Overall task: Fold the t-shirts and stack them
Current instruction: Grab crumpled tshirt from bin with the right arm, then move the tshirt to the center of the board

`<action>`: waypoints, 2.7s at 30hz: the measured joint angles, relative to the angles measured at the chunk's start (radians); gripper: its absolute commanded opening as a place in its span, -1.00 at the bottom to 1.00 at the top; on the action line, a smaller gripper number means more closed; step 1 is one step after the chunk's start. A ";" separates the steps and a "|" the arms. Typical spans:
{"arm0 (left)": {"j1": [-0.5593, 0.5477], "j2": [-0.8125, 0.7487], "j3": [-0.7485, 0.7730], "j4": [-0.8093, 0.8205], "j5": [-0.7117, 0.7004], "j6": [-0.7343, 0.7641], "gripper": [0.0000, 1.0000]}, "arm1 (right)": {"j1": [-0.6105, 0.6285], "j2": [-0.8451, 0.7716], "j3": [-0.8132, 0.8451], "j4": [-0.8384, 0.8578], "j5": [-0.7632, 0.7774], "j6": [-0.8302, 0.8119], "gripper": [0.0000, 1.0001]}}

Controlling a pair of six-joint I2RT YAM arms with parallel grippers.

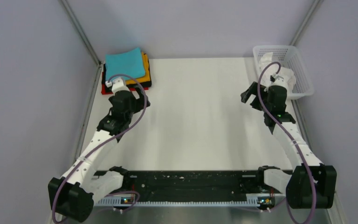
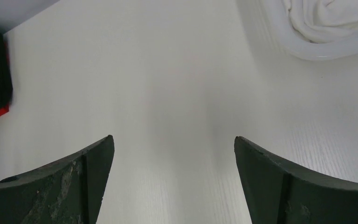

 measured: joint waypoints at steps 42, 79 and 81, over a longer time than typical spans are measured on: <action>0.023 0.238 0.113 0.011 -0.049 0.003 0.97 | -0.267 1.400 1.531 -0.603 0.236 -0.082 0.80; 0.023 0.044 0.042 0.037 0.062 0.032 0.98 | 0.027 0.729 1.591 -0.490 -0.129 -0.186 -1.00; 0.023 0.029 0.031 0.038 0.061 0.036 0.97 | 0.127 0.683 1.598 -0.462 -0.195 -0.198 -1.00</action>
